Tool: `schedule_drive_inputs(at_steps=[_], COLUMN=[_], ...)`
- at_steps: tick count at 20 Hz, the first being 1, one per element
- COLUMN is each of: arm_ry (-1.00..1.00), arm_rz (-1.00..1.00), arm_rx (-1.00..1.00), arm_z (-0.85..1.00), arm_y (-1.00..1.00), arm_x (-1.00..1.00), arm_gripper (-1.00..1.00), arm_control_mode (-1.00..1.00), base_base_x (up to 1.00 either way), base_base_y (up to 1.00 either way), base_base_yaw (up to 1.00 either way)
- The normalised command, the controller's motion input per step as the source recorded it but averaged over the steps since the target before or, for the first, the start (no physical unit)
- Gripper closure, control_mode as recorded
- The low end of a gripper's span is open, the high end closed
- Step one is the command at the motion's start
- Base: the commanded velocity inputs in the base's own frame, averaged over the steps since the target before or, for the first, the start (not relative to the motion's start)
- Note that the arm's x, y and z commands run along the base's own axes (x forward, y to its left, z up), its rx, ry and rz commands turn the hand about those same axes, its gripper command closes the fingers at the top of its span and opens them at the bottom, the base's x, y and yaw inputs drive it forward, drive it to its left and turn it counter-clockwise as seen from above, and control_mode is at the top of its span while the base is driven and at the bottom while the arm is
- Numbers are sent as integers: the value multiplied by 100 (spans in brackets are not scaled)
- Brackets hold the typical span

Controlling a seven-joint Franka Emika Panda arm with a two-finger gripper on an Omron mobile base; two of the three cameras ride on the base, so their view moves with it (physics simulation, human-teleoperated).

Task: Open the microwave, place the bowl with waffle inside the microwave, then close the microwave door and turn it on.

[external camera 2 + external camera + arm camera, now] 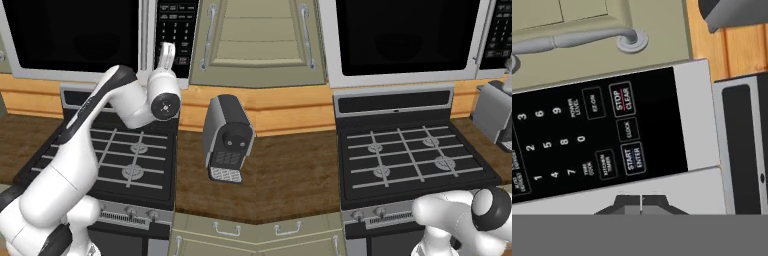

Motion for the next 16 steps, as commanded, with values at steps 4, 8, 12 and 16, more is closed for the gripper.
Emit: schedule_drive_inputs(at_steps=[4, 8, 12, 16], arm_ry=[1, 0, 0, 0], arm_rz=[0, 0, 0, 0], arm_rx=[0, 0, 0, 0], arm_z=[0, 0, 0, 0], arm_y=[-7, 0, 0, -1], arm_x=[39, 50, 46, 36], arm_gripper=[100, 100, 100, 100], arm_control_mode=[-100, -100, -100, -100], base_base_x=[0, 0, 0, 0], base_base_y=[0, 0, 0, 0], base_base_yaw=[0, 0, 0, 0])
